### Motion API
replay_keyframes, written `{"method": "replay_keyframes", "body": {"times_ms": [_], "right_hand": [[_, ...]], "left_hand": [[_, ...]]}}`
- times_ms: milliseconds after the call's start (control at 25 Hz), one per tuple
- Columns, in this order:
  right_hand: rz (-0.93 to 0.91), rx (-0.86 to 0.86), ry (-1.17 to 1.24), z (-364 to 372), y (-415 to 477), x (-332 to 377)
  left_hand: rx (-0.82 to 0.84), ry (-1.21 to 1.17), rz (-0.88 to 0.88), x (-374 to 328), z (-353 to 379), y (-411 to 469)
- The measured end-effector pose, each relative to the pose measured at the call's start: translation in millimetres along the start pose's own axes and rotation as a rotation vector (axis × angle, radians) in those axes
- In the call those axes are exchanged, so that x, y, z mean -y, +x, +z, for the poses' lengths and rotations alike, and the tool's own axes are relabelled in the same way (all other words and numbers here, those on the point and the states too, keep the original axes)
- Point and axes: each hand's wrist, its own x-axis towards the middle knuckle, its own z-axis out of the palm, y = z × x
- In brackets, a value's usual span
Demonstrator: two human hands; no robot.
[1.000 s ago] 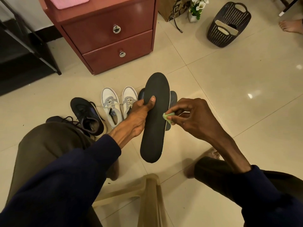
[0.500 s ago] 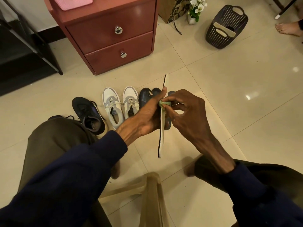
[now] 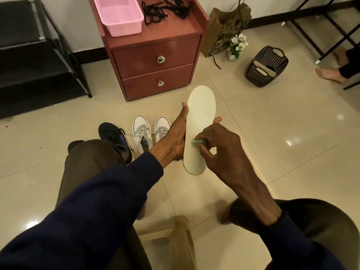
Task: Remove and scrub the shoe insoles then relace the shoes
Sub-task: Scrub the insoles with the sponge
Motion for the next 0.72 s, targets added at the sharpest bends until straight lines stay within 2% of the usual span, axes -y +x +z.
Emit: {"method": "replay_keyframes", "body": {"times_ms": [40, 80, 200, 240, 400, 440, 600, 640, 720], "right_hand": [[-0.016, -0.032, 0.005, 1, -2, 8], [-0.052, 0.007, 0.020, 0, -7, 20], [-0.099, 0.276, 0.069, -7, -27, 33], [-0.108, 0.295, 0.028, -11, -33, 38], [-0.038, -0.086, -0.107, -29, -31, 42], [-0.045, -0.117, -0.086, -33, -33, 49], [-0.103, 0.175, 0.017, -45, -63, 72], [-0.075, 0.162, -0.004, -49, -65, 69], [-0.014, -0.017, -0.090, -52, -63, 59]], "left_hand": [[0.024, 0.018, -0.002, 1, 2, -6], [0.038, 0.014, 0.012, 3, 6, -14], [0.049, -0.037, 0.009, -1, 9, -16], [0.064, -0.020, -0.001, -3, 11, -23], [0.102, 0.048, 0.049, 2, 27, -41], [0.107, 0.059, 0.060, 6, 32, -47], [0.127, 0.054, 0.038, 22, 36, -70], [0.127, 0.060, 0.040, 23, 38, -75], [0.127, 0.076, 0.052, 25, 42, -80]]}}
